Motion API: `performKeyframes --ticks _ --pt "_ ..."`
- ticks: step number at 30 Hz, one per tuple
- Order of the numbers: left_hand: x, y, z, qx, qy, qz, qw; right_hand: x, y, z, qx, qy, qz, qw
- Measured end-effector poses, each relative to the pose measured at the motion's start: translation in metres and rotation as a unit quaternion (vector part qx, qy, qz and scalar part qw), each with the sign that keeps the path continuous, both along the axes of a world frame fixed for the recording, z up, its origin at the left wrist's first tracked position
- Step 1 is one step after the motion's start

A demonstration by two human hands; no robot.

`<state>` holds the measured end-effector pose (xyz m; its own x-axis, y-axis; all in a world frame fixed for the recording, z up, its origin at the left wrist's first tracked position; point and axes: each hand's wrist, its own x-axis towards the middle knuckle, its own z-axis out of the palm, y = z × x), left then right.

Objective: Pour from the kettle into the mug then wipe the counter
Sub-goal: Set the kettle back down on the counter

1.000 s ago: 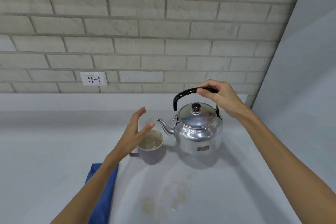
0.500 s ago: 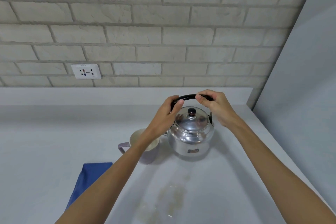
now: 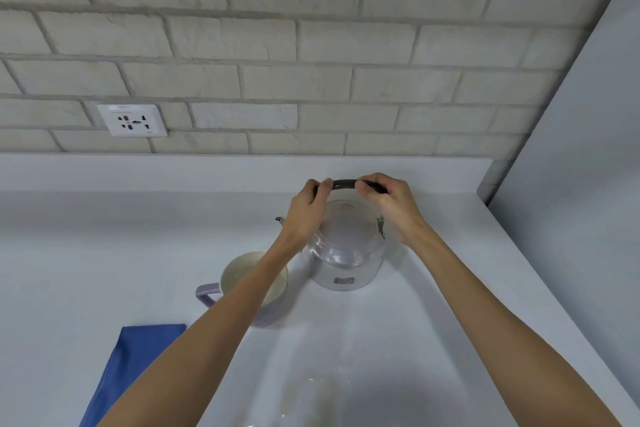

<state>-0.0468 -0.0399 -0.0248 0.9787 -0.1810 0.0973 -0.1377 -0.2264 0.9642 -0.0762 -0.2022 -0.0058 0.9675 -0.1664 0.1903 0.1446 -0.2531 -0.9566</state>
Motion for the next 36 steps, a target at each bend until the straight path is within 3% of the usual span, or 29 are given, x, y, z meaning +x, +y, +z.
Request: performKeyframes --ticks 18,26,32,36 --pt "0.041 -0.009 0.0 -0.06 0.004 0.018 0.998 0.044 -0.001 -0.003 -0.011 -0.009 -0.018 1.0" --pt "0.022 0.006 0.01 0.043 -0.02 -0.008 0.999 0.026 -0.008 0.017 -0.164 0.066 0.04 0.983" --pt "-0.009 0.041 0.041 0.062 -0.062 0.005 0.996 -0.008 0.013 0.053 -0.195 -0.019 0.004 0.981" --pt "-0.044 0.074 0.055 0.063 -0.08 0.011 0.995 -0.05 0.043 0.077 -0.143 -0.057 0.041 0.987"
